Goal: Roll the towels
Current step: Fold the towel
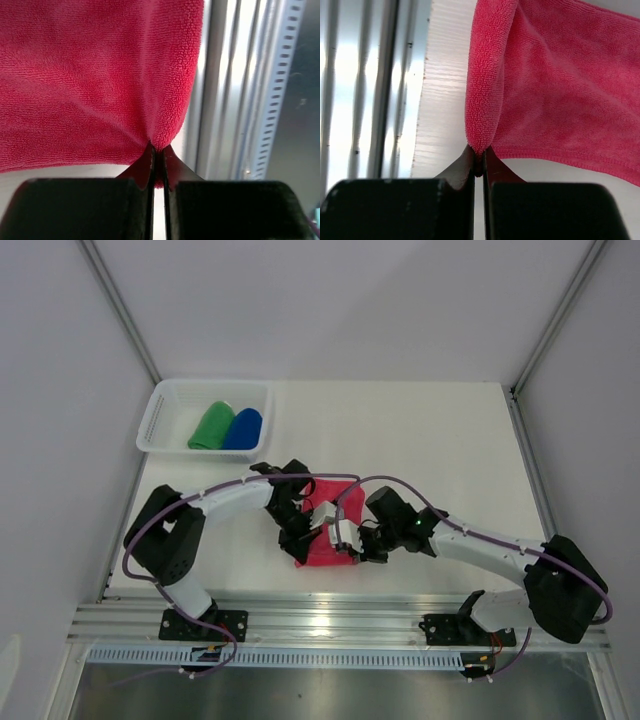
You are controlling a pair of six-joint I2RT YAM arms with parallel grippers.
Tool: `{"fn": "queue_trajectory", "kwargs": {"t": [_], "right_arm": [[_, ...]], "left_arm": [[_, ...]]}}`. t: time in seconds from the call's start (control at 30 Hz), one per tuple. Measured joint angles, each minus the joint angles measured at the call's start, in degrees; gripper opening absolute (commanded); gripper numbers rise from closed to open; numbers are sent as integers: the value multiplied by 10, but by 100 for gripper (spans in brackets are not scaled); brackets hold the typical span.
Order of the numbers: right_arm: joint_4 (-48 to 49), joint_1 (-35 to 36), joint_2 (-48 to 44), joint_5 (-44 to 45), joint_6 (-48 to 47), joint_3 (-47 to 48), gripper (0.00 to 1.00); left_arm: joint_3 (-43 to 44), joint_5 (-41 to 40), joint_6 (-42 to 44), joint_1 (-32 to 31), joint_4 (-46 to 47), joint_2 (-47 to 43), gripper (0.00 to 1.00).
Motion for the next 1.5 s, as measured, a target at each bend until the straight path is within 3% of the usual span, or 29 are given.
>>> {"fn": "queue_trajectory", "kwargs": {"t": [0.1, 0.2, 0.3, 0.43, 0.73, 0.8, 0.9, 0.93, 1.0, 1.1, 1.27, 1.37, 1.4, 1.47, 1.5], "right_arm": [[-21, -15, -3, -35, 14, 4, 0], [-22, -46, -2, -67, 34, 5, 0], [-19, -82, 9, -99, 50, 13, 0], [-11, -119, 46, -119, 76, 32, 0], [-5, -147, 105, -134, 112, 71, 0], [-5, -149, 110, -136, 113, 77, 0], [-6, -150, 119, -137, 117, 88, 0], [-6, -150, 124, -137, 119, 92, 0], [-7, -151, 132, -136, 123, 99, 1], [-7, -153, 144, -133, 130, 104, 15], [-7, -155, 157, -113, 143, 106, 15], [-12, -155, 157, -106, 152, 109, 33], [-18, -155, 157, -103, 155, 112, 43], [-23, -155, 157, -92, 162, 115, 47], [-23, -155, 155, -81, 165, 115, 54]], "left_arm": [[2, 19, 3, 0, -26, -5, 9], [9, 37, 3, 3, -38, -4, 19], [37, 47, -9, 24, -48, 5, 35], [75, 61, -21, 64, -47, 29, 46], [87, 94, -21, 83, -58, 71, 55], [91, 106, -20, 83, -64, 81, 54], [100, 121, -17, 83, -77, 87, 32], [103, 122, -17, 83, -78, 87, 17], [105, 116, -23, 83, -72, 87, 6], [106, 96, -43, 86, -56, 91, 1], [146, 75, -71, 90, -48, 144, 1], [153, 71, -77, 89, -43, 170, 1], [153, 70, -78, 89, -44, 173, 1], [160, 65, -82, 88, -48, 177, 1], [167, 61, -82, 87, -50, 180, 1]]}}
